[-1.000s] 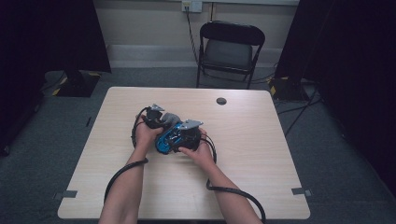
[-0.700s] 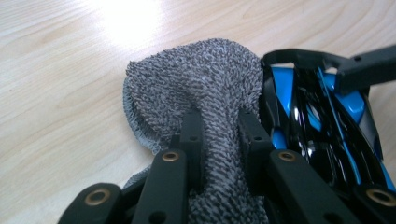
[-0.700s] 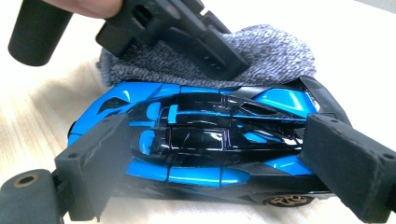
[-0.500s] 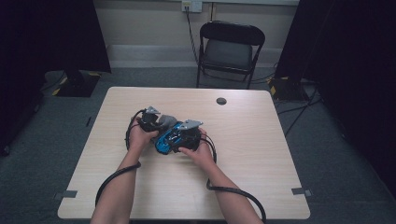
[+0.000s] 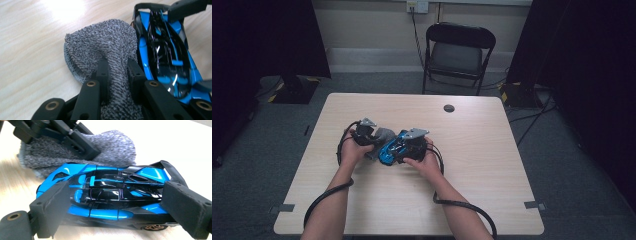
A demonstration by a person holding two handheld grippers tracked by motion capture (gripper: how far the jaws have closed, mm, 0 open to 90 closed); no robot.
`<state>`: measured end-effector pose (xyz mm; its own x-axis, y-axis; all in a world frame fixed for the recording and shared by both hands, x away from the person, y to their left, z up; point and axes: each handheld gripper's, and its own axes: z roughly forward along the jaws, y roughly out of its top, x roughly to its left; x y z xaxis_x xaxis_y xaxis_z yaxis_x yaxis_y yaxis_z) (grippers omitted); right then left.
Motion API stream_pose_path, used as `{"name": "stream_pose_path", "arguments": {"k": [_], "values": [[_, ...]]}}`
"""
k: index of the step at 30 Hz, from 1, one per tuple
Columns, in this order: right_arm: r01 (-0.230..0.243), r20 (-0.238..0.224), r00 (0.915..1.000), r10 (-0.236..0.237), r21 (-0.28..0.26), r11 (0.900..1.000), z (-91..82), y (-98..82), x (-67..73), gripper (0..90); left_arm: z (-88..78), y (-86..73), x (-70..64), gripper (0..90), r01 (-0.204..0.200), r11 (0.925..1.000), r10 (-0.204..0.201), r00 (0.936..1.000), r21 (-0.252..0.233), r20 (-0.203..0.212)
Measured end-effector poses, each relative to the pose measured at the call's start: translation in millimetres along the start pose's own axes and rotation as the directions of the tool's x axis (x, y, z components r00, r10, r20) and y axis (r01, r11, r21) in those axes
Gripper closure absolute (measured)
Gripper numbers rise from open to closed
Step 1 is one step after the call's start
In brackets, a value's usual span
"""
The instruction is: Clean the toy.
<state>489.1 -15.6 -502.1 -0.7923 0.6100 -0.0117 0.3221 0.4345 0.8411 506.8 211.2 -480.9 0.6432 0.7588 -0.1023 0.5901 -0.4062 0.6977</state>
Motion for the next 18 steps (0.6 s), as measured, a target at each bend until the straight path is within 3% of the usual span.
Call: {"name": "stream_pose_path", "arguments": {"k": [11, 18], "values": [[-0.001, 0.0, 1.0, 0.001, 0.0, 1.0, 0.1, 0.0, -0.1, 8.3, -16.9, -17.8, 0.4, 75.3, 0.026, 0.9997, -0.026, 0.9997, 0.002, -0.004], [0.0, 0.0, 1.0, 0.0, 0.0, 1.0, 0.1, 0.0, -0.1, 8.3, -24.2, -27.8, -3.7, 75.3, 0.067, 0.9976, -0.067, 0.9978, -0.019, -0.003]]}}
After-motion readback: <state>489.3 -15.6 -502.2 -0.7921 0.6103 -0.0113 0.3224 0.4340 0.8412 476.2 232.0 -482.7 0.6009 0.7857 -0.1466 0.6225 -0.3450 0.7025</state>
